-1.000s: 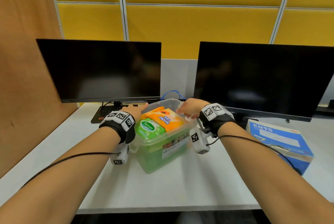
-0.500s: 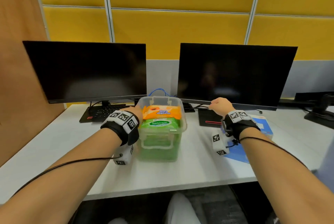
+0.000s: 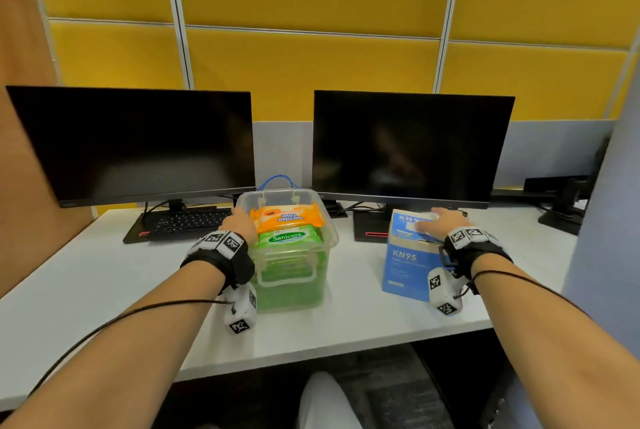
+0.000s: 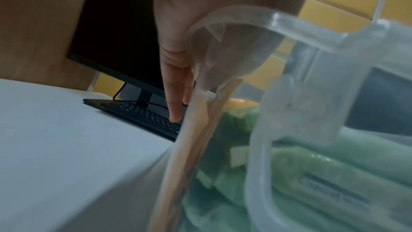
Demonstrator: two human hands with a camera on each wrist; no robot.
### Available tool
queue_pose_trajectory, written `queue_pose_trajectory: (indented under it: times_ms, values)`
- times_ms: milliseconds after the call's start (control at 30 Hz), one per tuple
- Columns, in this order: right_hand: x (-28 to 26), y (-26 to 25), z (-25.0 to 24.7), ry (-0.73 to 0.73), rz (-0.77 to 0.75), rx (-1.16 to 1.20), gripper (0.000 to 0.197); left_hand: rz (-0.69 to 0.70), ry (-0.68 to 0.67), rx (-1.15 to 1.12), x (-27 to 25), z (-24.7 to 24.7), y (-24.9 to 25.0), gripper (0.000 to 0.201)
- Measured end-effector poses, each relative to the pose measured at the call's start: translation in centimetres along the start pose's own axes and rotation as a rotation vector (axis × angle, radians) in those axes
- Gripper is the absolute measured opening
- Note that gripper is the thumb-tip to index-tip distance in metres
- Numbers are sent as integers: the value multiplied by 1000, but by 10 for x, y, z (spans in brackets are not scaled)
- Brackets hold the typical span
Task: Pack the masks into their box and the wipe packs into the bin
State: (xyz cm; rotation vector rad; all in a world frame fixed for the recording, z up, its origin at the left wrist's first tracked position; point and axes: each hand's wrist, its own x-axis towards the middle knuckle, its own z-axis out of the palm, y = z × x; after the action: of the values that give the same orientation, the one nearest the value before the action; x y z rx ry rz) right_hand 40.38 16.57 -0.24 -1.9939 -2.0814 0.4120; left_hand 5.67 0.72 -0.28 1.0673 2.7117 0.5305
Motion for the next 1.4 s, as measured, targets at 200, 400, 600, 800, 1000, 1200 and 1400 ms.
queue_pose_trajectory:
  times_ms: [200, 400, 600, 800, 1000, 1200, 1400]
  values:
    - [-6, -26, -7, -42, -132, -249, 51, 31, 29, 40, 4, -8, -11, 37]
    - [-7, -60, 16, -100, -248, -158, 46, 2, 33, 72, 17, -24, -46, 37]
    - [5, -86, 55, -155, -197, 306, 53, 65, 34, 164, 37, -46, -89, 27]
    - [9, -125, 71, -168, -202, 373, 48, 54, 65, 39, 48, -49, -94, 29]
    - [-2, -178, 90, -278, -431, 250, 44, 102, 62, -1, 53, -38, -84, 28]
    - [-2, -181, 94, -272, -395, 277, 44, 2, 83, -118, 54, -33, -82, 33]
    - [-11, -190, 67, -232, -435, -126, 38, 41, 25, -121, 30, -51, -69, 26]
